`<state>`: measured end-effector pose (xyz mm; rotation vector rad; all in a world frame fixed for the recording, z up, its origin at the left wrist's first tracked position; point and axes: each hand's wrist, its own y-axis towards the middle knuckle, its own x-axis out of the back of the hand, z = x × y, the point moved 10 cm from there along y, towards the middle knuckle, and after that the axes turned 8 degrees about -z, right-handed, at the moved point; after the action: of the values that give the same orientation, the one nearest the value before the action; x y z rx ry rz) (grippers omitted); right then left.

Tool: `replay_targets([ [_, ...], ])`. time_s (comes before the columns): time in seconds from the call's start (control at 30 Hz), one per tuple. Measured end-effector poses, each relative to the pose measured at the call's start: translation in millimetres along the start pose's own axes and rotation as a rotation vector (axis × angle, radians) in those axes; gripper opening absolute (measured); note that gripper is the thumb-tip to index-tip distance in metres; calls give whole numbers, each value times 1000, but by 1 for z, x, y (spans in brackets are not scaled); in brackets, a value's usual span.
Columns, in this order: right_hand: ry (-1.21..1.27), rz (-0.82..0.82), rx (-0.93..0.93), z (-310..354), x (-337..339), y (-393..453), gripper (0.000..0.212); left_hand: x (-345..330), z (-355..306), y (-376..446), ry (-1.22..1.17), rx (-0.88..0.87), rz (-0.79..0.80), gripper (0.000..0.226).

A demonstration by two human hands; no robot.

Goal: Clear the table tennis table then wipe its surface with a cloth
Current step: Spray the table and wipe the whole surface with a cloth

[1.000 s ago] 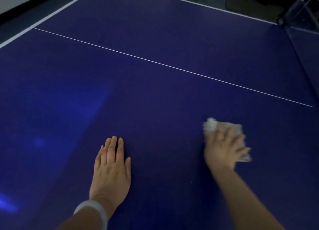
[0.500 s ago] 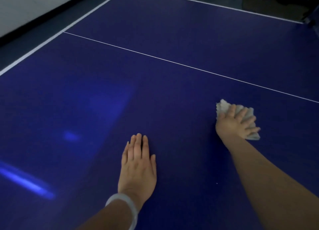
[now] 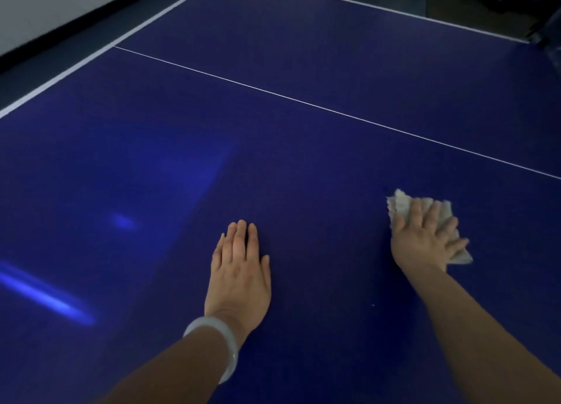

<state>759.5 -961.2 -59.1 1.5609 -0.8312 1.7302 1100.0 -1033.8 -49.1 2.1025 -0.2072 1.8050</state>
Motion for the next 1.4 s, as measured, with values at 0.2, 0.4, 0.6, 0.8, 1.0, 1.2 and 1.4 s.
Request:
replay_targets([
  [0.2,7,-36,329,96,-8,-92,58,0,-1,-1,-47,-4,44,61],
  [0.4,-118,-23,697,104,-5,-132,58,4,0,-3,-174,22,59,58],
  [0.6,-46,40,210,-41,-3,-134,63,9,15,-10,-473,29,143,57],
  [0.8,0,-42,242,-11,-8,-216,63,31,75,-106,-127,13,3,61],
  [1.0,-28,-13,694,33,-17,-271,61,27,79,-114,-23,18,34,69],
  [1.2,-36,34,175,-26,-5,-171,61,31,79,-115,-53,20,36,72],
  [1.4,-70,10,527,48,-6,-193,63,32,82,-114,-72,31,38,69],
])
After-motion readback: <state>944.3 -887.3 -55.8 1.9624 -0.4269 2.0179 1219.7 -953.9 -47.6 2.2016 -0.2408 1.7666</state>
